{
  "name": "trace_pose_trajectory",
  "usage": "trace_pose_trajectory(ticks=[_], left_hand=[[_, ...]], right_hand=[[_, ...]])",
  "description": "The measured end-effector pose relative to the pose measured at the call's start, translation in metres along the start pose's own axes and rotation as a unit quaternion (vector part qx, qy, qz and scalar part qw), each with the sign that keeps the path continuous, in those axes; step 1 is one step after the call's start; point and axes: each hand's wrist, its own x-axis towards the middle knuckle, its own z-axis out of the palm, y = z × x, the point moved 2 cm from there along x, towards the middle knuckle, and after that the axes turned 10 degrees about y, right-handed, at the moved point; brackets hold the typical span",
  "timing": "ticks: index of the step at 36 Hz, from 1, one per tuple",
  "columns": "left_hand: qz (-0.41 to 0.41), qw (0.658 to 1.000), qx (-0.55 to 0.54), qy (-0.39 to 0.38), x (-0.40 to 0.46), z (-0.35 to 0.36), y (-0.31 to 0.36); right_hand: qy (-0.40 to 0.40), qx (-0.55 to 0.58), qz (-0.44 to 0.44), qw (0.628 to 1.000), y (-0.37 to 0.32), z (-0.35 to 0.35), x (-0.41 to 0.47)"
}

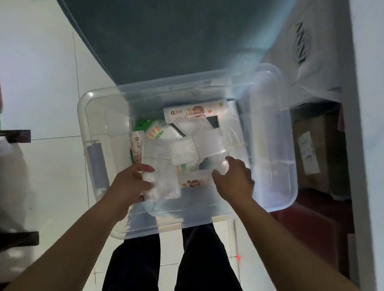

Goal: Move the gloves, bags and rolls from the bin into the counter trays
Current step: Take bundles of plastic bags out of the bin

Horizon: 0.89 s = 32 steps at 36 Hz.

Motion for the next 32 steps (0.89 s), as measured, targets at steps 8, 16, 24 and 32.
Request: trace_pose_trajectory(ticks=[8, 16, 24, 32], left_hand=[[-0.005, 0.992, -0.125, 0.025, -0.048, -0.005, -0.015], [-0.024, 0.988, -0.150, 0.035, -0.055, -0.005, -0.024], [-0.003, 0.988, -0.157, 0.011, -0.053, -0.007, -0.023], [0.031, 0.988, -0.149, 0.000, -0.065, -0.015, -0.023]], right_hand=[[-0.017, -0.106, 0.048, 0.993, -0.023, 0.021, 0.069], [-0.037, -0.096, 0.130, 0.986, -0.024, 0.037, 0.099], [0.031, -0.139, 0.136, 0.980, -0.024, 0.053, 0.113], [0.066, -0.103, 0.135, 0.983, -0.019, 0.034, 0.093]])
